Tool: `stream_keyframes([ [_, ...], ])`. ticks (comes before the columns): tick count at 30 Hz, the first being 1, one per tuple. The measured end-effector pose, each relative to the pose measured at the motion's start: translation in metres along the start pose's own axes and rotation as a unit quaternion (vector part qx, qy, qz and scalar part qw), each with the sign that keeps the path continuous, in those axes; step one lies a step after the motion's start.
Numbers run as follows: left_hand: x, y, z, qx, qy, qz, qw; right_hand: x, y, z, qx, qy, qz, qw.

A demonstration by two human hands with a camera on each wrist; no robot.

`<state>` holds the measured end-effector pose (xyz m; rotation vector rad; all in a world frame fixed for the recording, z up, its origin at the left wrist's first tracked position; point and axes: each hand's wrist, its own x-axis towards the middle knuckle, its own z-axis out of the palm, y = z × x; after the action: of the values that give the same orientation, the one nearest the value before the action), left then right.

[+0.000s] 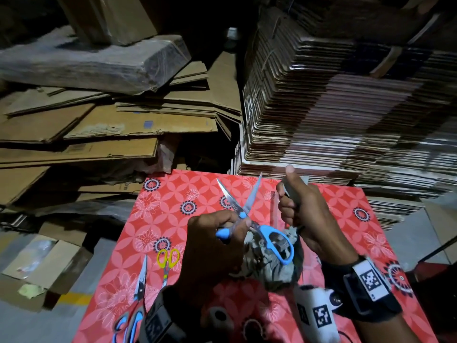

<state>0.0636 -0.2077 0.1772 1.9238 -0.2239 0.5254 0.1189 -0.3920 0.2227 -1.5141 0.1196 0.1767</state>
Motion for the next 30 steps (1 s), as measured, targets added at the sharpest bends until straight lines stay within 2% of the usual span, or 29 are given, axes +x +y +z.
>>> stream_keyframes([
  [2, 0.001, -0.001, 0.000, 0.009, 0.010, -0.005, 1.000, -0.006, -0.001, 0.001, -0.016, -0.022, -0.041, 0.999],
  [5, 0.002, 0.000, 0.000, 0.014, 0.018, -0.012, 1.000, -0.014, -0.003, 0.006, -0.110, -0.032, -0.137, 0.984],
  [7, 0.003, 0.002, 0.000, 0.016, 0.021, -0.006, 1.000, -0.020, -0.006, 0.011, -0.142, -0.039, -0.165, 0.975],
  [15, 0.001, 0.008, -0.007, 0.032, 0.016, 0.020, 0.999, -0.024, -0.007, 0.019, -0.093, -0.069, -0.161, 0.980],
  [18, 0.000, 0.009, -0.006, 0.029, 0.010, 0.023, 0.999, -0.019, -0.010, 0.016, -0.054, -0.018, -0.130, 0.990],
  [24, 0.000, 0.009, -0.003, 0.001, 0.003, 0.012, 1.000, -0.009, -0.013, 0.014, -0.024, 0.046, -0.149, 0.987],
  [30, 0.003, 0.005, -0.007, 0.008, 0.033, 0.002, 0.999, -0.018, -0.012, 0.007, -0.012, -0.029, -0.139, 0.990],
])
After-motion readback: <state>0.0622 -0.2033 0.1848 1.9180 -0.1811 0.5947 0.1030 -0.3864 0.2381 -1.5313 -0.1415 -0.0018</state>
